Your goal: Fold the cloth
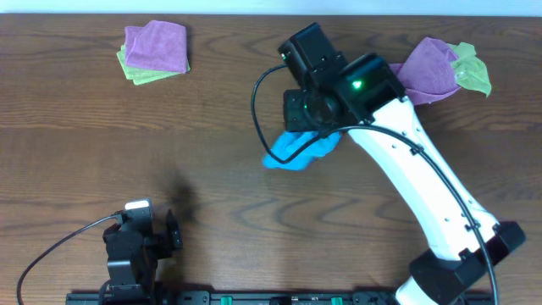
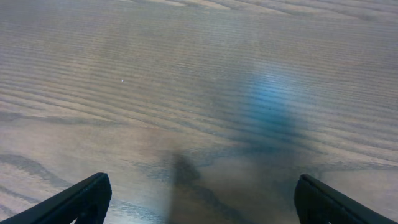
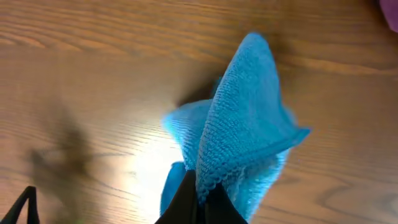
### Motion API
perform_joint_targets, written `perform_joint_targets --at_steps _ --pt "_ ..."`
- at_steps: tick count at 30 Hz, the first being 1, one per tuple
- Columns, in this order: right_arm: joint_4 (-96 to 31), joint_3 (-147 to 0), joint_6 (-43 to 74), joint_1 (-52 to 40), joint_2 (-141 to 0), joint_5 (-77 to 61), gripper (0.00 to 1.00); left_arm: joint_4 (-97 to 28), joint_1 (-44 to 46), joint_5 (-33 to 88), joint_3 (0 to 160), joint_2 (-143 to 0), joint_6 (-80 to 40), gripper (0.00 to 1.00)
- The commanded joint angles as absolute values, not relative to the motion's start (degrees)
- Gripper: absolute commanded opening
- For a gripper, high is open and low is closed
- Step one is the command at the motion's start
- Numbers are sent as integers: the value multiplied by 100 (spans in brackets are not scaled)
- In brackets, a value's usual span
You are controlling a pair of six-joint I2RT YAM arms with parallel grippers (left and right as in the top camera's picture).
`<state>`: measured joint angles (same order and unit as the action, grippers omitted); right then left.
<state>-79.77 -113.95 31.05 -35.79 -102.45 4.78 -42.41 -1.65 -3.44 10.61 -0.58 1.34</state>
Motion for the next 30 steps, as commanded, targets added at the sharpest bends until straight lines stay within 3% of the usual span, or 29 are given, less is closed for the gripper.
perform_joint_targets --at_steps 1,17,23,28,29,30 --pt "-7911 -11461 3212 -3704 -10191 545 2 -4316 -148 -401 950 -23 174 95" --pt "-7065 -11461 2945 -4574 -10396 211 1 -4316 -148 -401 950 -23 174 95" --pt "-7037 -11461 2563 -4261 -10951 1050 1 -4316 -148 -401 950 -23 174 95" --pt "-6420 -11461 2237 -3332 -11697 1586 2 -4316 -148 -401 950 -23 174 95" --pt "-6278 -11461 2246 -3081 -11867 1680 16 -4316 -148 -401 950 -23 174 95" --pt "-6204 -11461 2255 -2897 -11985 1739 40 -4316 -148 -401 950 -23 174 95"
